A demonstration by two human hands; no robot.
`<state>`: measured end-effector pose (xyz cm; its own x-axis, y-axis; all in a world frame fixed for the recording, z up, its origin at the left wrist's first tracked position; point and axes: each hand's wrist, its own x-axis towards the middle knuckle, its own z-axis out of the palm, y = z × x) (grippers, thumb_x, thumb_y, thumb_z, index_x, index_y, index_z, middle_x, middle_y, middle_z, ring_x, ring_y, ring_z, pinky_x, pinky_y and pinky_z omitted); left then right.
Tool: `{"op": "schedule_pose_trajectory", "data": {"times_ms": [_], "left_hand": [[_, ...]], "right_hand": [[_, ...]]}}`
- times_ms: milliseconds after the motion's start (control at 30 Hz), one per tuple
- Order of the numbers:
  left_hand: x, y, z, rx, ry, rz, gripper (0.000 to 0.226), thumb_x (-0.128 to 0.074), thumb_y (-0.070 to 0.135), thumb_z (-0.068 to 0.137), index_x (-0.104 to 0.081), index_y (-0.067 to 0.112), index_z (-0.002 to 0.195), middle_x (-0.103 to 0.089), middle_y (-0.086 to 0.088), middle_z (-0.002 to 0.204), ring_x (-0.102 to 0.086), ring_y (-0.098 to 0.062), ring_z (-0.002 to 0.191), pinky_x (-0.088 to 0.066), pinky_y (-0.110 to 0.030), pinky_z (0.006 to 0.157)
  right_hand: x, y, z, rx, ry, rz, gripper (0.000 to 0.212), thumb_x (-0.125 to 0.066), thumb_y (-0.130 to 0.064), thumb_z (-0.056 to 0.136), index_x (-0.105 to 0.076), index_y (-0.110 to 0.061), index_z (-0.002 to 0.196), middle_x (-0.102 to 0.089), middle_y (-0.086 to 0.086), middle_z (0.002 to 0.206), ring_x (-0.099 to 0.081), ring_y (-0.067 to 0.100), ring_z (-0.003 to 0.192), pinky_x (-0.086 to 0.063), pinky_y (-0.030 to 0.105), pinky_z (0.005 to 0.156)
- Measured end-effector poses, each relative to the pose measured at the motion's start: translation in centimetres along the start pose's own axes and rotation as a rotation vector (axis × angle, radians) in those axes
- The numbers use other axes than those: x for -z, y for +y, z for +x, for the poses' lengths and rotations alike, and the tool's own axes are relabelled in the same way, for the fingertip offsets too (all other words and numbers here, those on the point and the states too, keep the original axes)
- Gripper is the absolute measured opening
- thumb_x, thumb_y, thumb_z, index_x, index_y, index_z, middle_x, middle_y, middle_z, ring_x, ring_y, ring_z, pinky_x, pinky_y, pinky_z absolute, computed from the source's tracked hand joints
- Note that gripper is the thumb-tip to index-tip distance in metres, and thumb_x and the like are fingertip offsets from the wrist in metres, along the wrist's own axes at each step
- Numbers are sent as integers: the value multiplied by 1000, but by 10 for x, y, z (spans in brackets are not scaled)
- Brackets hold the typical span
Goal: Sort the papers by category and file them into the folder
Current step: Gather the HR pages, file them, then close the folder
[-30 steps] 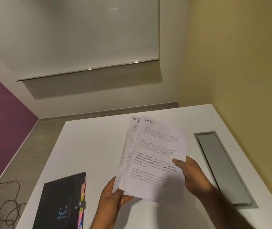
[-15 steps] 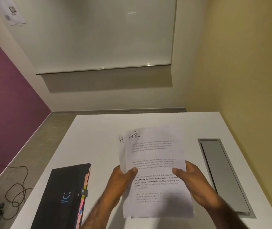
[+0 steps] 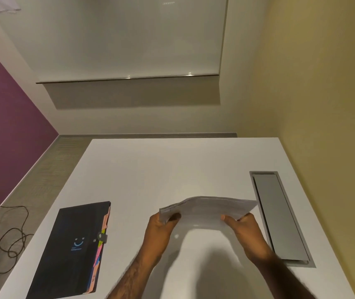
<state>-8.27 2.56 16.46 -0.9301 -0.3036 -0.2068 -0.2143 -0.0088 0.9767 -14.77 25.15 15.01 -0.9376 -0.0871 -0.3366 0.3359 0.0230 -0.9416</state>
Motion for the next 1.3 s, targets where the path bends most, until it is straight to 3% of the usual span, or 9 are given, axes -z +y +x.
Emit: {"op": "schedule_pose_trajectory", "data": {"times_ms": [167, 300, 467, 567, 700, 867, 1067, 1167, 1300], "left_hand": [[-2, -13, -2, -8, 29, -6, 32, -68, 5, 94, -77, 30, 110, -77, 9, 113, -70, -8, 110, -52, -33, 99], [-5, -13, 1, -15, 25, -23, 37, -66, 3, 95, -81, 37, 94, -80, 7, 103, -73, -6, 99, -55, -21, 88], [-4, -24, 7, -18, 8, 1, 30, -69, 4, 93, -77, 29, 108, -77, 13, 111, -69, -3, 108, -51, -15, 90], [-4, -41, 8, 13, -10, 57, 32, -67, 1, 93, -75, 22, 116, -75, 12, 118, -67, -8, 115, -51, -17, 92], [-12, -56, 3, 50, 7, 106, 36, -58, -1, 95, -77, 26, 110, -77, 8, 109, -69, -15, 110, -51, -28, 91], [-16, -44, 1, 63, 10, 23, 37, -59, 3, 99, -71, 35, 112, -76, 22, 107, -70, 4, 103, -52, -11, 86], [-15, -46, -1, 148, -27, -22, 33, -65, 6, 96, -69, 25, 122, -77, 7, 113, -73, -7, 103, -57, -25, 90], [-19, -51, -7, 178, -59, -12, 35, -62, 5, 97, -68, 25, 125, -77, 6, 115, -72, -10, 108, -56, -32, 96], [-18, -52, -7, 172, -75, 18, 30, -61, 5, 98, -72, 23, 119, -78, 5, 111, -72, -14, 108, -55, -35, 96]], "right_hand": [[-4, 4, 1, 15, 75, 15, 30, -69, 2, 91, -71, -28, 95, -77, -8, 95, -72, 7, 87, -51, 20, 80], [-5, 8, 5, 18, 99, 14, 29, -68, 2, 92, -69, -27, 96, -74, -8, 95, -68, 7, 89, -50, 19, 76], [1, 18, 11, 14, 63, -29, 31, -66, 5, 91, -70, -24, 102, -75, -6, 98, -70, 10, 88, -53, 20, 77], [7, 34, 14, -17, -18, -88, 33, -59, 13, 90, -70, -9, 112, -73, 10, 101, -66, 21, 87, -52, 23, 72], [9, 55, 15, 13, -6, -178, 27, -58, 11, 91, -73, -7, 102, -73, 16, 99, -67, 37, 94, -51, 26, 73], [5, 47, 17, 5, 77, -99, 31, -57, 7, 93, -70, -11, 115, -75, 9, 105, -69, 27, 101, -55, 40, 91], [8, 36, 11, 43, 10, -34, 44, -51, 17, 91, -68, -17, 114, -78, -3, 96, -73, 9, 89, -58, 20, 71], [5, 41, 6, 67, -4, -36, 45, -48, 18, 92, -68, -16, 115, -78, -3, 97, -73, 9, 89, -58, 21, 72], [12, 45, 7, 133, -22, -2, 39, -51, 15, 91, -63, -9, 119, -73, 11, 103, -69, 24, 96, -59, 32, 77]]}}
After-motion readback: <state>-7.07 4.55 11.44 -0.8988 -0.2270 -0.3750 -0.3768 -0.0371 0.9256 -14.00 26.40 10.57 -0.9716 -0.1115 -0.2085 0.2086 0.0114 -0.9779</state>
